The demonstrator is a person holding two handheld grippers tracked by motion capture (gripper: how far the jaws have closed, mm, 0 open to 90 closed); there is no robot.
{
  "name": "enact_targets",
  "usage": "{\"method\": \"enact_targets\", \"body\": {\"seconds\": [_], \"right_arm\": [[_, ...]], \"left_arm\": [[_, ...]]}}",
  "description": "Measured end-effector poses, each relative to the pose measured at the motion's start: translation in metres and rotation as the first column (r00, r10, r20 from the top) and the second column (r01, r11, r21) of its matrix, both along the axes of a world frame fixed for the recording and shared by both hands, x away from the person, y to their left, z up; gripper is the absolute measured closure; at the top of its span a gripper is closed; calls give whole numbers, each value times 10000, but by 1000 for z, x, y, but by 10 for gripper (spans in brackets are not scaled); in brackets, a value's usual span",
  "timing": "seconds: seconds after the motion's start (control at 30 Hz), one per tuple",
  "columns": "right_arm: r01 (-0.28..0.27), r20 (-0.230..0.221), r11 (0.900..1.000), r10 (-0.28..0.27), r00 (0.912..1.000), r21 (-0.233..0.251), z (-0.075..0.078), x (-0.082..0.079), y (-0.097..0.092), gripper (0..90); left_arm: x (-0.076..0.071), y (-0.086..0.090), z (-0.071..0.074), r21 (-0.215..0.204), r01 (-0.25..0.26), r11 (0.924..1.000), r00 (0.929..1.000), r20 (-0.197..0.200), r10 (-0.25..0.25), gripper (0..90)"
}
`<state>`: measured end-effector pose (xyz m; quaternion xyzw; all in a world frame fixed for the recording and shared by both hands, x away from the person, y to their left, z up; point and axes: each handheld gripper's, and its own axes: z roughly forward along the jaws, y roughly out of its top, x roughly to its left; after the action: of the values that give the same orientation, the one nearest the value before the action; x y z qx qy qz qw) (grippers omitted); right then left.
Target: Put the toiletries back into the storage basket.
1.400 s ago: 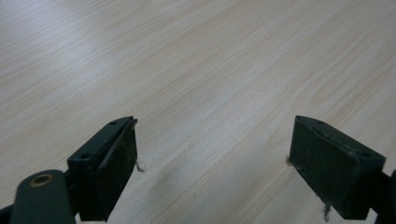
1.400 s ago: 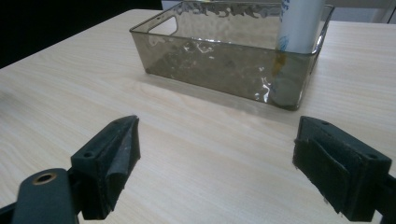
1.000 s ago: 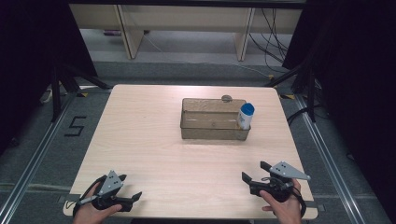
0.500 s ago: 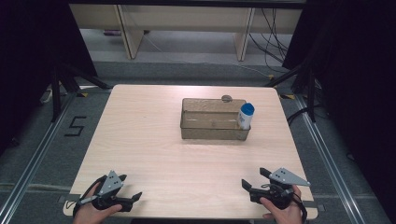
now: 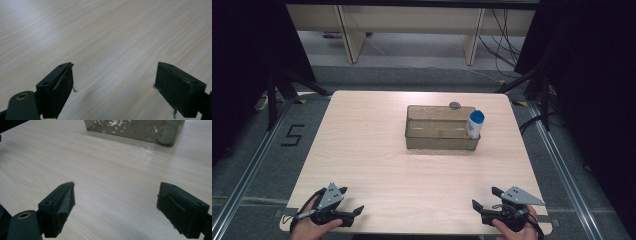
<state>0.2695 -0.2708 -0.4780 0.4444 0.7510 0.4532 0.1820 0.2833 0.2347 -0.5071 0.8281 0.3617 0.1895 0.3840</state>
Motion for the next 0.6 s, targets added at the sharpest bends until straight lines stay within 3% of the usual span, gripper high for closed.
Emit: {"method": "enact_targets", "body": {"seconds": [0.03,0.1,0.13,0.2,0.27,0.33,0.4,0.47,0.5,0.57,0.6], "right_arm": [[83,-162,9999,-82,9998,66,0,-2,1,156],[-63,29,9998,63,10000,-182,0,-2,-1,157],[48,-157,10000,-47,9999,68,-1,-5,1,157],[-31,64,9993,33,10000,-368,-1,-5,-1,157],[-86,47,9992,88,10000,-395,-3,-6,-1,157],[-93,8,9988,93,10000,-475,-2,-8,-2,157],[-86,62,9985,90,9999,-532,-3,-9,-2,158],[-25,-272,9994,15,9996,-358,-4,-12,-1,158],[-111,-21,9984,110,9999,-561,-4,-11,-3,158],[-70,-244,9989,58,9997,-461,-5,-13,-2,158],[-166,-140,9981,158,9998,-597,-5,-13,-3,159]], "left_arm": [[0,0,0,2,2,10000,10000,0,-2,147],[0,0,0,9,1,10000,10000,4,-1,147],[0,0,0,3,1,10000,10000,-2,-1,147],[0,1,1,237,38,9997,10000,11,-38,147],[0,0,0,-12,0,10000,10000,6,0,147],[1,1,1,255,45,9997,10000,7,-45,148],[1,1,1,303,78,9995,10000,5,-78,147],[1,1,1,297,83,9995,10000,9,-83,147],[1,1,1,299,79,9995,10000,9,-79,147],[0,1,1,292,66,9996,10000,3,-66,147],[0,1,1,290,66,9996,10000,6,-67,147]]}}
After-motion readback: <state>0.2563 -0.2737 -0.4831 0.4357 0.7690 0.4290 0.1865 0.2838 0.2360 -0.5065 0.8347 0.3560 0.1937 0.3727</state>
